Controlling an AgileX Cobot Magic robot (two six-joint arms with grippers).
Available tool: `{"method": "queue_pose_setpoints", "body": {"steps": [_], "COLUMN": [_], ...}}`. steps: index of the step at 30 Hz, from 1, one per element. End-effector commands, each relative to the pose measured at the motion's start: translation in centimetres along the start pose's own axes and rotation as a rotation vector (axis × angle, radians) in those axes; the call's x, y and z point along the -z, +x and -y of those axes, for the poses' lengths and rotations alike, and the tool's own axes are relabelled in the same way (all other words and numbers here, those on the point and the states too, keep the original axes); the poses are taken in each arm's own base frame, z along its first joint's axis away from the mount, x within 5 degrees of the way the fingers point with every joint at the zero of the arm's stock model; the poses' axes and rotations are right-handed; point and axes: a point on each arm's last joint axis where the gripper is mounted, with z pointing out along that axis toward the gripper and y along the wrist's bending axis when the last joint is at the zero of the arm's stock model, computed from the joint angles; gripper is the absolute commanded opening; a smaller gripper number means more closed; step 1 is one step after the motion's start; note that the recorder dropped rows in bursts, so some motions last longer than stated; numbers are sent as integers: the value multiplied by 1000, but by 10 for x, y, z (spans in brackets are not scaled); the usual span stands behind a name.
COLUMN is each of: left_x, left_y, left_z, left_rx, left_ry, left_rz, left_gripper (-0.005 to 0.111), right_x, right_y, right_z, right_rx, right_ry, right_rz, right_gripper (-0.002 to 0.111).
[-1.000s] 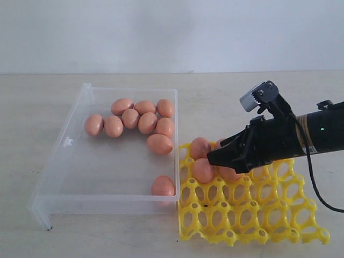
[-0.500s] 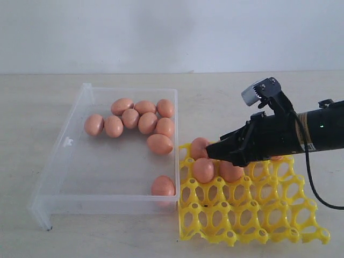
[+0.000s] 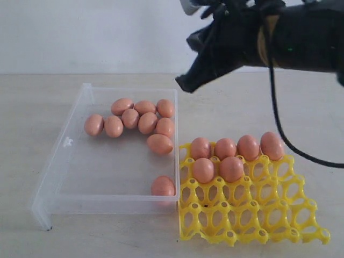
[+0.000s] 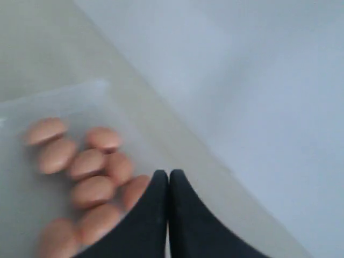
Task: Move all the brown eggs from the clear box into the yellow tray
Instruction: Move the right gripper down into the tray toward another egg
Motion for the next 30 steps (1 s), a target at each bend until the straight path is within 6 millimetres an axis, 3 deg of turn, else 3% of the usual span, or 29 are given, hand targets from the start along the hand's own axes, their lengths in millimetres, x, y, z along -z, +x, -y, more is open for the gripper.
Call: {"method": "queue_pose_setpoints", "body": {"steps": [1, 6, 11, 17, 21, 26, 30], "left_x": [0, 0, 0, 0, 0, 0, 0], "left_y": [0, 0, 0, 0, 0, 0, 0], "left_z": [0, 0, 0, 0, 0, 0, 0], "left_rx": [0, 0, 0, 0, 0, 0, 0], "left_ry": [6, 6, 6, 6, 6, 6, 6], "left_rz": [2, 2, 2, 2, 2, 2, 2], "left_gripper": [-4, -4, -4, -4, -4, -4, -4], "right_x": [-27, -62, -84, -120, -139, -162, -179], "right_y": [-22, -34, -43, -21, 3, 21, 27], "right_z": [4, -13, -39, -54, -69, -80, -84], "right_rx": [90, -41, 53, 90, 91, 163, 169], "right_ry": [323, 71, -317, -420, -479, -520, -488], "right_rz": [-154, -374, -657, -877, -934, -884, -801], "right_gripper": [0, 0, 0, 3, 25, 66, 71]}}
